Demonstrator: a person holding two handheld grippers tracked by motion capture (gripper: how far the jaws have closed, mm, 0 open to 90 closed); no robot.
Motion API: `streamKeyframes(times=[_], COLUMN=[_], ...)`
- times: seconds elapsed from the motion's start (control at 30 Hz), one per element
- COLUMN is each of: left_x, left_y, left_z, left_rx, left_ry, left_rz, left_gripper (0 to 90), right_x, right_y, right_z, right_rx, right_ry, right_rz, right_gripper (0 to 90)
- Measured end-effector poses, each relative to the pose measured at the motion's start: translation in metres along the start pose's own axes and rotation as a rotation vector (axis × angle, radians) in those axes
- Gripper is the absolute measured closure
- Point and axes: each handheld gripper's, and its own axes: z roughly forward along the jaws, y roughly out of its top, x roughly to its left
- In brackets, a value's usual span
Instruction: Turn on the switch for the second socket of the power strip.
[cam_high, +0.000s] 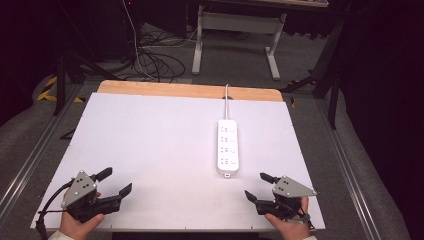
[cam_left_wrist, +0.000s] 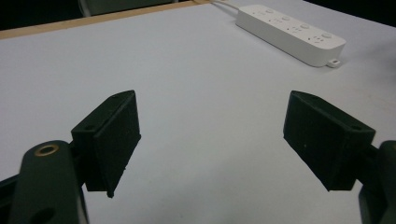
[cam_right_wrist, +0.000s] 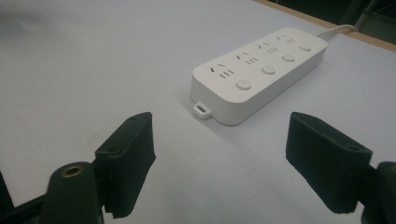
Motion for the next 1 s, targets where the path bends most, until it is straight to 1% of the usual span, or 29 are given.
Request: streamKeyframes(times=[0.07, 0.17, 0.37, 0.43, 0.47, 0.5, 0.53, 0.6, 0.87, 0.9, 0.93, 1.0], left_x=[0.0000, 0.0003, 0.0005, -0.0017, -0.0017, -0.0031, -0.0060, -0.0064, -0.0056, -0.0061, -0.0061, -0.0063], left_y=[0.0000, 0.0001, 0.0010, 0.0013, 0.0013, 0.0015, 0.0017, 0.0018, 0.0027, 0.0025, 0.0027, 0.0028], left_z=[-0.0004, -0.0011, -0.0018, -0.0019, -0.0019, -0.0023, -0.0024, -0.0027, -0.0040, -0.0038, -0.0040, -0.0042], left_rx=[-0.002, -0.002, 0.000, 0.007, 0.007, 0.012, 0.010, 0.013, 0.013, 0.013, 0.016, 0.015], left_ry=[0.003, 0.020, 0.020, 0.036, 0.036, 0.049, 0.051, 0.047, 0.032, 0.034, 0.037, 0.040], left_rz=[0.000, -0.002, -0.015, 0.007, 0.007, 0.037, 0.050, 0.053, 0.026, 0.026, 0.038, 0.039], left_gripper=[19.2, 19.2, 19.2, 19.3, 19.2, 19.2, 19.0, 18.6, 17.4, 17.4, 17.4, 17.4], right_x=[0.0012, 0.0024, 0.0003, 0.0006, 0.0008, 0.0008, 0.0013, 0.0017, 0.0015, 0.0007, 0.0003, -0.0002], right_y=[0.0007, 0.0014, 0.0016, 0.0019, 0.0021, 0.0021, 0.0026, 0.0030, 0.0055, 0.0068, 0.0075, 0.0089], right_z=[0.0012, 0.0019, 0.0021, 0.0020, 0.0021, 0.0021, 0.0021, 0.0022, 0.0013, 0.0008, 0.0005, 0.0004], right_rx=[0.001, 0.007, 0.011, 0.014, 0.014, 0.014, 0.016, 0.016, 0.018, 0.018, 0.018, 0.019], right_ry=[0.005, 0.009, 0.007, 0.006, 0.006, 0.006, 0.006, 0.007, 0.001, 0.002, 0.000, 0.000], right_rz=[-0.007, -0.015, -0.014, -0.019, -0.022, -0.022, -0.022, -0.023, -0.022, -0.013, -0.014, -0.015], right_gripper=[24.3, 24.6, 24.9, 24.9, 24.9, 24.9, 25.0, 24.9, 24.9, 25.1, 25.2, 25.5])
